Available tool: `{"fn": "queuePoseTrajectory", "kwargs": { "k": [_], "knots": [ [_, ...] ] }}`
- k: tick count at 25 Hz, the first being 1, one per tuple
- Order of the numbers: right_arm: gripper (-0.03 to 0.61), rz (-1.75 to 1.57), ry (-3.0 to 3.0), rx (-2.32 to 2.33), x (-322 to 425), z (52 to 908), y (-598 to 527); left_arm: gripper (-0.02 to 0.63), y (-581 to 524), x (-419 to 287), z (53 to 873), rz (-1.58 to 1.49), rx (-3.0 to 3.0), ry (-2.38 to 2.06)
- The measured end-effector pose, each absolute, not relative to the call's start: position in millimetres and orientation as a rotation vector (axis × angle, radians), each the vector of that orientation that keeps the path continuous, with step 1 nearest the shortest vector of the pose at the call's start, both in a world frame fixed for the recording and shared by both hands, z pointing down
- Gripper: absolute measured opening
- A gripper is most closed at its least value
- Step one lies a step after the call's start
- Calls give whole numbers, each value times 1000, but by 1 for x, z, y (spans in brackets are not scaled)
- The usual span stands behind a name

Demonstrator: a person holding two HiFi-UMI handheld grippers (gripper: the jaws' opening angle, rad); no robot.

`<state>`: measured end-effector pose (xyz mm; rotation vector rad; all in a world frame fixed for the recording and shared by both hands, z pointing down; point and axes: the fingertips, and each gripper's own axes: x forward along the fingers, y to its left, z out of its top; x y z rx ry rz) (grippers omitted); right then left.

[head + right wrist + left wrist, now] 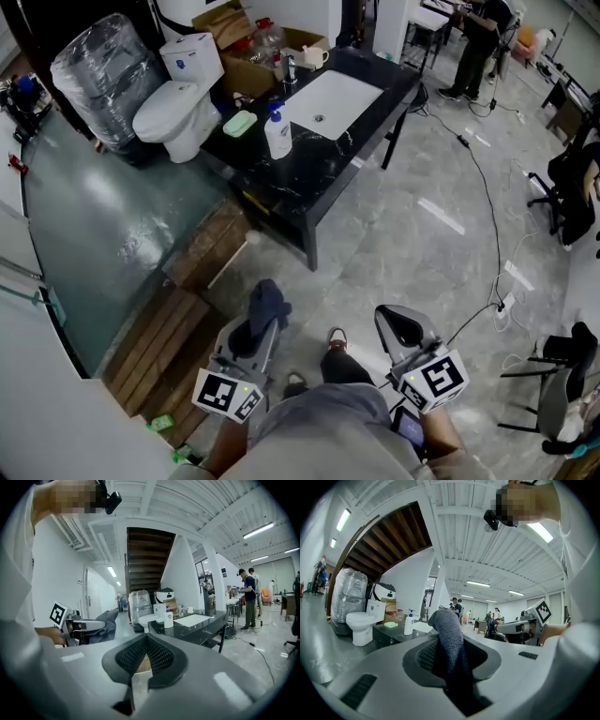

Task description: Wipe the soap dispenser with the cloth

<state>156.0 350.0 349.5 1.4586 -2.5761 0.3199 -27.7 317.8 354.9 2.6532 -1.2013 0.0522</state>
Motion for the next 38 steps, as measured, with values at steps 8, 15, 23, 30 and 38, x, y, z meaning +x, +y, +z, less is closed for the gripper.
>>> {"fn": "queuePoseTrajectory", "kwargs": {
  "k": [8,15,23,30,38],
  "knots": [
    [2,246,-2641,1473,182,338,294,89,264,29,343,25,2651,-1302],
    [0,159,-2720,1449,181,316,269,91,245,74,321,-50,2658,-1428],
    [0,295,-2738,1489,200,326,275,91,253,76,322,-20,2634,-1448],
    [0,293,-2738,1424,189,334,276,91,248,77,329,-6,2623,-1424],
    [0,246,-2694,1456,181,330,242,91,209,72,328,-28,2622,-1437]
  ]
}}
